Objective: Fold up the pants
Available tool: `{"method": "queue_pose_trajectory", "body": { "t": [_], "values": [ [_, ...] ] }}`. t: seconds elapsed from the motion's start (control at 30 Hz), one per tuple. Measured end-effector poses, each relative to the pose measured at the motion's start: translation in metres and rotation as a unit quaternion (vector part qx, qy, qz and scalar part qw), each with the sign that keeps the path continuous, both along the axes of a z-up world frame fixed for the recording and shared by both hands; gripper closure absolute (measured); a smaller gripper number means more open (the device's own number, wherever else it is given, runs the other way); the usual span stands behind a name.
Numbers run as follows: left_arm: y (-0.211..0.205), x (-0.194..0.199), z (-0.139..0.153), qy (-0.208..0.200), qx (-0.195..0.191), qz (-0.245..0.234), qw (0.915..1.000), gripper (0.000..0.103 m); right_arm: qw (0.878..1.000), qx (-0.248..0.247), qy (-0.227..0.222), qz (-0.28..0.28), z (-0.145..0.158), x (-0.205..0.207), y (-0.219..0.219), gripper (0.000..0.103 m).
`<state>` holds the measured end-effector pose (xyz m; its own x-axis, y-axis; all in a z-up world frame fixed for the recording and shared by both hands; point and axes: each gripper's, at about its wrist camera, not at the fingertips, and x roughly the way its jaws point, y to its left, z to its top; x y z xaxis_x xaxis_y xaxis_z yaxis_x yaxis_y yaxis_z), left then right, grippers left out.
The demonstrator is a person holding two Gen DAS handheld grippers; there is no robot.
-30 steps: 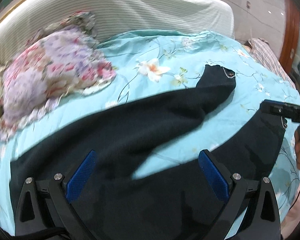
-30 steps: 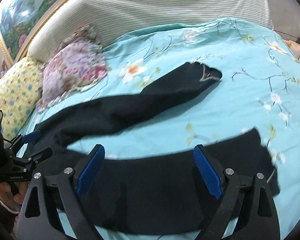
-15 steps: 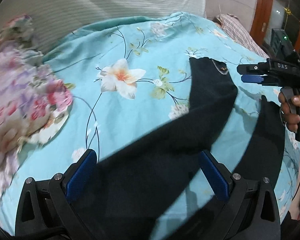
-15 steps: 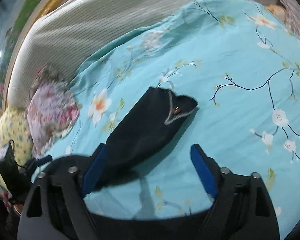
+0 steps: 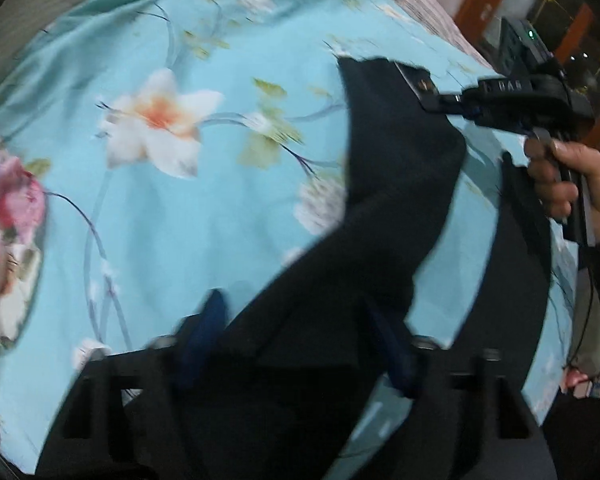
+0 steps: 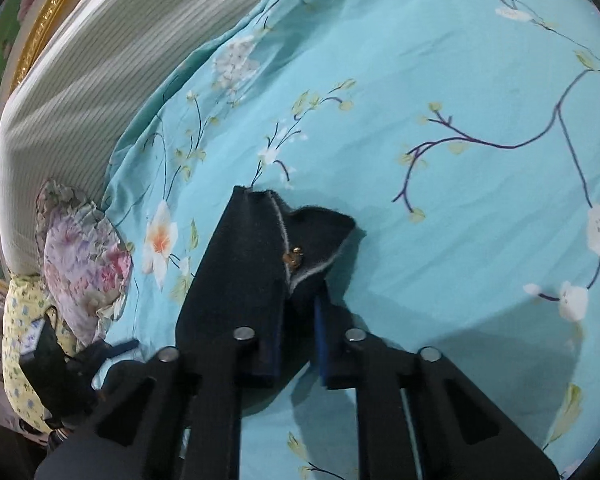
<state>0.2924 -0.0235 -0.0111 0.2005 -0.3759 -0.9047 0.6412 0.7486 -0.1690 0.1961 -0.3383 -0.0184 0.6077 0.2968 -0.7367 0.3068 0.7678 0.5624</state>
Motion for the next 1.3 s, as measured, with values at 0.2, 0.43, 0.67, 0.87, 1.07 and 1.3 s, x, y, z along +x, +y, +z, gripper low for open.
{"method": "queue_pose_trajectory", "body": {
  "t": [0.2,0.43,0.67,0.87,1.07,1.3],
  "values": [
    [0.012,-0.033,0.016,-0.029,-0.036,0.015,0.9988,0.093,1.0,0.0,-0.022,-0.012,0.021,-0.02,0.002,0.097],
    [0.026,-0.095,0.048,-0.057,-0.078,0.025,0.995,0.095,0.999,-0.006,-0.048,-0.007,0.057,-0.059,0.013,0.097],
    [0.02,-0.155,0.06,-0.066,-0.111,0.024,0.9913,0.095,0.998,-0.01,-0.055,-0.006,0.075,-0.108,0.019,0.097],
    [0.006,-0.185,0.056,-0.063,-0.124,0.011,0.9902,0.095,0.998,-0.012,-0.055,-0.025,0.074,-0.147,0.009,0.097],
    [-0.007,-0.203,0.045,-0.054,-0.116,-0.004,0.9917,0.095,0.998,0.003,-0.033,-0.053,0.046,-0.178,-0.002,0.097],
    [-0.013,-0.218,0.028,-0.039,-0.106,-0.011,0.9935,0.094,0.997,0.001,-0.015,-0.072,0.023,-0.201,-0.005,0.097]
  ]
}}
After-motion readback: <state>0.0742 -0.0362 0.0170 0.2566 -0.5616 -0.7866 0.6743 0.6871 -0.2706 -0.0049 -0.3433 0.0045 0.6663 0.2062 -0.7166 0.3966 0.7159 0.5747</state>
